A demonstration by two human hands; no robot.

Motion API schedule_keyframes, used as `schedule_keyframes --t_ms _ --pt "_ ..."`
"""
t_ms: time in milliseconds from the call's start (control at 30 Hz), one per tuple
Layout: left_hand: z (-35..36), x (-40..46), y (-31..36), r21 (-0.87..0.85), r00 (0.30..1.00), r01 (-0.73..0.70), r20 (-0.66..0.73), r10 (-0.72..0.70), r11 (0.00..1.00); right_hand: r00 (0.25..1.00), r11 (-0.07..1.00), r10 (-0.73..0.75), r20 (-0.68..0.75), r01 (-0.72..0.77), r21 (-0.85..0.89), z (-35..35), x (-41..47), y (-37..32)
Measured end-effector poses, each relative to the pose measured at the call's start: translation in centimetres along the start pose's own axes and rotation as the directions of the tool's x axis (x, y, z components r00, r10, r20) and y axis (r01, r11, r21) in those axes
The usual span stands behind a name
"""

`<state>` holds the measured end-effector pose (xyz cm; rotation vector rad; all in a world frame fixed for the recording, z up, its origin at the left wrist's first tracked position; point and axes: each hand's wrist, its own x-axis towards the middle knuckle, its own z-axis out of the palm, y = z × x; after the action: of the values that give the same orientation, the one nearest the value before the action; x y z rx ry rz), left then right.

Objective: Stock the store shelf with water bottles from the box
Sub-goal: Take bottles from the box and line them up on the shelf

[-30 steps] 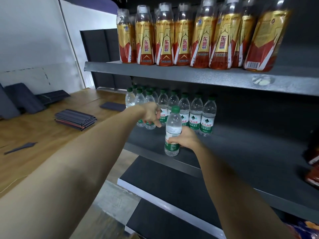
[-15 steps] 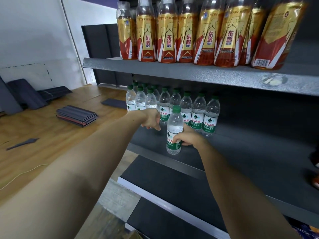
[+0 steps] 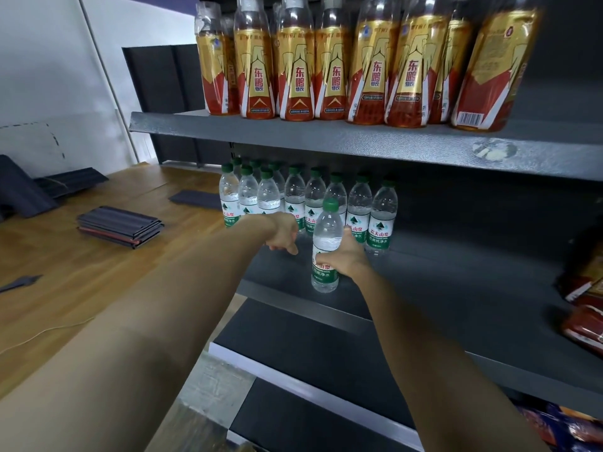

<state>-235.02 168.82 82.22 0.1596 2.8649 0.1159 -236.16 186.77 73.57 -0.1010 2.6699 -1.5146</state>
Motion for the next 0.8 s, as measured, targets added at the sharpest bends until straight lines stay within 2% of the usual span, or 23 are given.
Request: schedule_keyframes --t_ms 133,233,433,667,800 --pt "-0.3 0.3 0.7 -0.023 1.000 -0.025 -0.010 0.025 0.999 0.992 0.987 0.081 0.094 -0.093 0.130 -1.9 0.8 0.6" --pt "-0.1 0.6 0.9 -0.026 1.000 -0.028 -0.002 0.028 0.999 0.991 0.978 0.074 0.109 -0.093 0.188 -1.8 0.5 0.7" --pt "0.0 1.1 1.6 -0.016 0.999 -0.042 0.023 0.042 0.999 0.996 0.992 0.041 -0.082 -0.031 0.124 -0.2 0.0 1.5" --pt "-0.1 2.9 4.4 -0.013 0.995 -0.102 -0.001 0.102 0.995 0.956 0.989 0.125 -0.264 -0.141 -0.042 -5.7 0.7 3.5" --pt "0.2 5.0 6.9 0.011 0.989 -0.147 -0.017 0.147 0.989 0.910 0.978 0.185 -0.370 -0.207 -0.019 -9.0 2.0 5.4"
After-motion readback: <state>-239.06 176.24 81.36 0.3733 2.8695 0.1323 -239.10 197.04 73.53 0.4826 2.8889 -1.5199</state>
